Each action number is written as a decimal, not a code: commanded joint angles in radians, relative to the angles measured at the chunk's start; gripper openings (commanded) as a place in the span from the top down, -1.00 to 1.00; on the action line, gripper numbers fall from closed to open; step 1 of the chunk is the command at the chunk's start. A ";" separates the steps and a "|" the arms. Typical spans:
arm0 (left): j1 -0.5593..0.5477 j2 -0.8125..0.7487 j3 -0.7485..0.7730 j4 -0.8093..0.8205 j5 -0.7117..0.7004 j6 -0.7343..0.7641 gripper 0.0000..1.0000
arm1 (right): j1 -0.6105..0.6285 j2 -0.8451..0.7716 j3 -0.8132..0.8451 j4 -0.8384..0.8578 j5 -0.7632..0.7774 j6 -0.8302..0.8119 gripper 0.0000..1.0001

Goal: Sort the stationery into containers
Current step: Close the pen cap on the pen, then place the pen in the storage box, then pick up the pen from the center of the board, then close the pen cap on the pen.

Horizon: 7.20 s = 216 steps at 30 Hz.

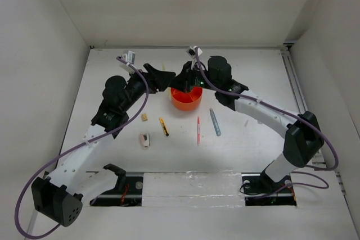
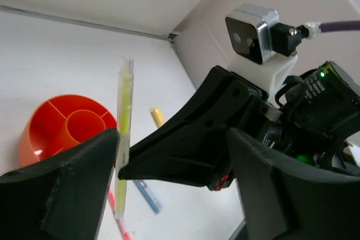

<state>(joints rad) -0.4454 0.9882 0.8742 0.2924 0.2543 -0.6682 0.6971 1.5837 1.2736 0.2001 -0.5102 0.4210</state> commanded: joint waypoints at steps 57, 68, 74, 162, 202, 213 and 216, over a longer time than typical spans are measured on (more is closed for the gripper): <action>0.004 -0.028 0.174 -0.562 -0.293 0.045 -1.00 | -0.352 0.277 -0.569 1.435 -0.057 0.007 1.00; 0.004 -0.010 0.174 -0.562 -0.283 0.045 -1.00 | -0.334 0.295 -0.579 1.454 -0.047 0.016 -0.03; 0.004 0.000 0.174 -0.562 -0.283 0.045 -1.00 | -0.334 0.228 -0.637 1.472 -0.028 0.016 -0.96; -0.601 1.003 0.396 -0.736 -0.510 -0.188 0.86 | -0.459 -0.700 -0.724 -0.507 0.736 0.071 -0.42; -0.684 0.481 0.296 -0.705 -0.512 0.081 1.00 | -0.487 -0.303 -0.642 -0.473 0.769 0.185 -0.25; -0.684 0.454 0.287 -0.696 -0.512 0.081 1.00 | -0.515 -0.245 -0.605 -0.515 0.760 0.176 -0.09; -0.684 0.454 0.287 -0.696 -0.512 0.081 1.00 | -0.515 -0.235 -0.596 -0.525 0.751 0.176 -0.09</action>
<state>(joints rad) -1.1282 1.4853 1.1709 -0.4191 -0.2584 -0.6014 0.1894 1.3388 0.6281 -0.3149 0.2390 0.5987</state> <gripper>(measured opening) 0.036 0.547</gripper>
